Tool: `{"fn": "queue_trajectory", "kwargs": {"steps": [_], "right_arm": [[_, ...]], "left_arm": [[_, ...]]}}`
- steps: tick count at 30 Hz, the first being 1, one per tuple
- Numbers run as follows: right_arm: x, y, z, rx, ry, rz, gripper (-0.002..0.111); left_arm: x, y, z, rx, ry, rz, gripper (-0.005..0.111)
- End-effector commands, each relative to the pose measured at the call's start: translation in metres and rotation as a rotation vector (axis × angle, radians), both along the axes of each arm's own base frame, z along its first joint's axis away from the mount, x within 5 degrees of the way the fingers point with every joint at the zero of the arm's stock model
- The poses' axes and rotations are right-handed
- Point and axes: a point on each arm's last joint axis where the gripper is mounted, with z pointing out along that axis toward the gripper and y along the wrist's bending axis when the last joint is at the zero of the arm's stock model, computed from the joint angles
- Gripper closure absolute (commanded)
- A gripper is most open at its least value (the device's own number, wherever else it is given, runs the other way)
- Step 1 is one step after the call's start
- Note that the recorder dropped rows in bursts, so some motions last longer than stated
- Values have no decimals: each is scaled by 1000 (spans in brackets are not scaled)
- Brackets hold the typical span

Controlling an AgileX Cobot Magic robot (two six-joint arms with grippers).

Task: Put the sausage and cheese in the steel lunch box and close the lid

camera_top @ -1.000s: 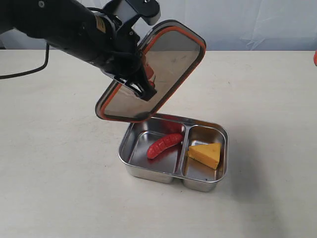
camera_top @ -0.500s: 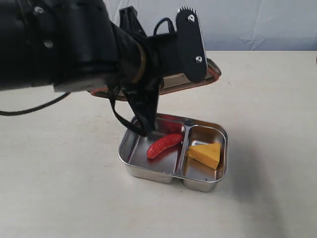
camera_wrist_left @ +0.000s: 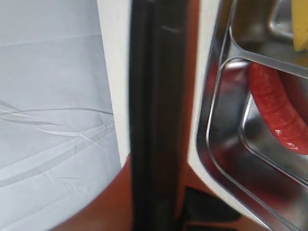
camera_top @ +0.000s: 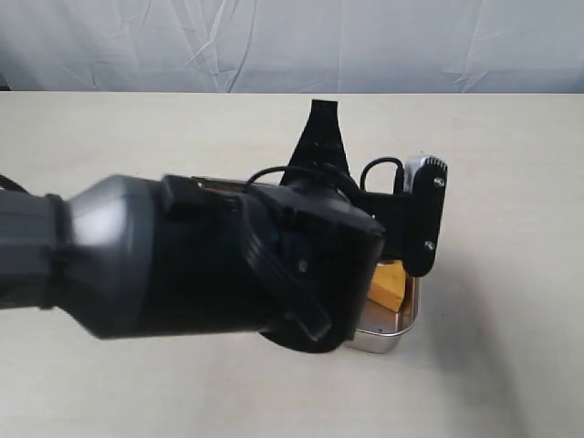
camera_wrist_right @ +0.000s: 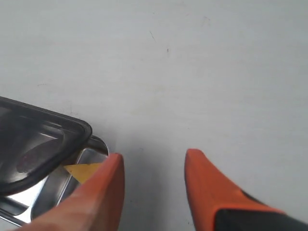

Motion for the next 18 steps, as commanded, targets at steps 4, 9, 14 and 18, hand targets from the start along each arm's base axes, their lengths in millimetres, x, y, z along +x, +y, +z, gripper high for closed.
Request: {"fn": "queue_trajectory", "kwargs": {"steps": [4,9,14,18], "right_arm": [[-1,-1,1,-8,-9,-4,68],[-1,-1,1,-8,-9,-4,68],[-1,-1,1,-8,-9,-4,68],[-1,-1,1,-8,-9,-4,68]], "left_arm": [[-10,-9,-12,15,-25,7,107],[-15,-11,-17,29,-29,14,107],[-24,-17,-20,40,-30,-14,107],[-24,-18,-28,62,-26,-10,107]]}}
